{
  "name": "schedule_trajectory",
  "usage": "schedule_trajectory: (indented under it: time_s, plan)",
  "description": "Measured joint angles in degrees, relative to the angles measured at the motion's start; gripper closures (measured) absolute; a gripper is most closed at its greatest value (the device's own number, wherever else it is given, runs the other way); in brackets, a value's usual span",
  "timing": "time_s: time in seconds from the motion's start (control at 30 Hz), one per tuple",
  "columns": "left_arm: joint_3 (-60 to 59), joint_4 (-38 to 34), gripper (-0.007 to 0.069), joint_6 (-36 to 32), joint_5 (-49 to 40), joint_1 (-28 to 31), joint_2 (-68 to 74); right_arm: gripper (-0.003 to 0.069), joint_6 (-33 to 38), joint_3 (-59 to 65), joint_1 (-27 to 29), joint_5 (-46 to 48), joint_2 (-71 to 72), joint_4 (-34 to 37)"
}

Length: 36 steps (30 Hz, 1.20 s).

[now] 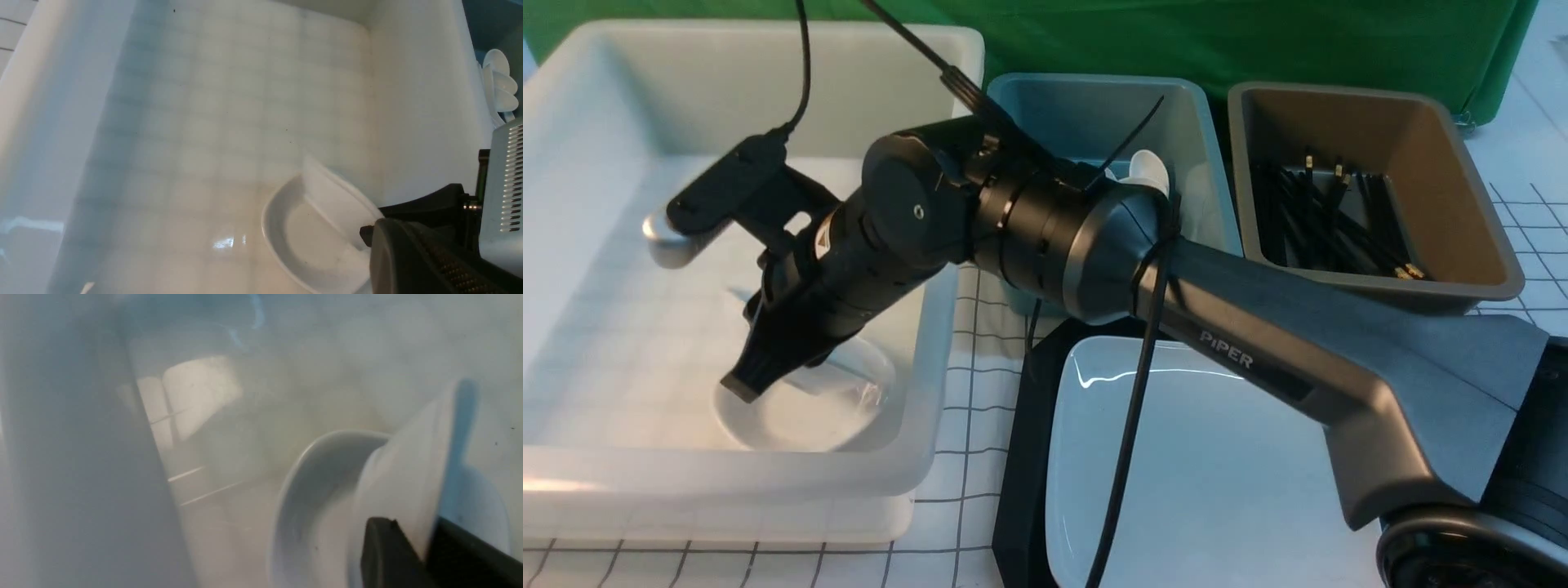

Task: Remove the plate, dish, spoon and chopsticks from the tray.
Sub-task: Use the right arm to put the small plate into the large storage box on the left, then use the right arm to grab a plate from the dinner plate

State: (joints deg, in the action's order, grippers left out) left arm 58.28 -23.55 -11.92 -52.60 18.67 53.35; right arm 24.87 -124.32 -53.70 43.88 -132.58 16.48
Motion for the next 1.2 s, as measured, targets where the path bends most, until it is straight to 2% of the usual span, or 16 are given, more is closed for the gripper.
schedule_trajectory:
  time_s: [0.13, 0.17, 0.2, 0.23, 0.5, 0.6, 0.67, 0.73, 0.77, 0.8, 0.9, 0.97, 1.03, 1.07, 1.2]
  plan:
    - [0.0, -0.8, 0.0627, -1.5, -0.17, 0.0, 0.0, 0.0344, -0.02, -0.06, 0.0, -0.22, 0.0, -0.1]
    - [0.0, -0.8, 0.0627, -1.68, -0.45, 0.0, 0.0, 0.0308, -0.07, -0.06, 0.0, 0.34, 0.12, -0.23]
    - [0.0, -0.8, 0.0627, -1.75, -0.56, 0.0, 0.0, 0.0308, -0.07, -0.06, 0.0, 0.34, 0.11, -0.23]
    - [0.0, -0.8, 0.0627, -2.01, -1.06, 0.0, 0.0, 0.026, -0.49, -0.06, 0.0, 2.67, 0.68, -0.17]
    - [0.0, -1.98, 0.0627, -3.53, -2.19, 0.0, 0.0, 0.0232, -0.72, -0.11, 0.11, 9.21, 9.63, -2.2]
    - [0.0, -3.82, 0.0627, -5.55, -3.18, 0.0, 0.0, 0.0257, -2.53, -0.11, 0.74, 12.79, 13.67, -7.12]
    - [0.0, -7.56, 0.0627, -7.03, -4.33, -0.06, 0.0, 0.0364, -6.25, -0.11, 2.51, 18.65, 17.65, -15.14]
    - [0.0, -9.52, 0.0627, -8.82, -4.7, -0.59, 0.0, 0.0418, -7.79, -0.11, 3.75, 21.76, 19.16, -18.85]
    - [0.0, -11.68, 0.0627, -10.28, -4.82, -1.22, 0.0, 0.0471, -9.54, 0.29, 5.36, 23.27, 20.77, -21.02]
    - [0.0, -14.65, 0.0627, -12.4, -4.73, -3.12, 0.0, 0.0536, -11.46, 1.24, 8.29, 24.22, 23.17, -22.6]
    - [0.0, -17.89, 0.0627, -13.77, -3.26, -8.56, 0.0, 0.0623, -14.34, 5.86, 15.76, 24.83, 28.84, -22.89]
    - [0.0, -18.16, 0.0627, -13.68, -1.98, -12.1, 0.0, 0.0637, -14.82, 8.74, 18.96, 24.95, 31.3, -22.17]
    - [0.0, -17.7, 0.0627, -12.2, 0.59, -20.15, 0.41, 0.0642, -15.69, 18.14, 26.56, 25.24, 37.27, -19.78]
    - [0.0, -17.58, 0.0627, -12.03, 0.8, -20.76, 0.49, 0.0642, -15.69, 18.14, 27.09, 25.24, 37.28, -19.78]
    - [0.0, -10.46, 0.0627, -5.75, 4.89, -34.41, 4.58, 0.0571, -15.64, 35.07, 38.64, 25.41, 43.35, -14.14]
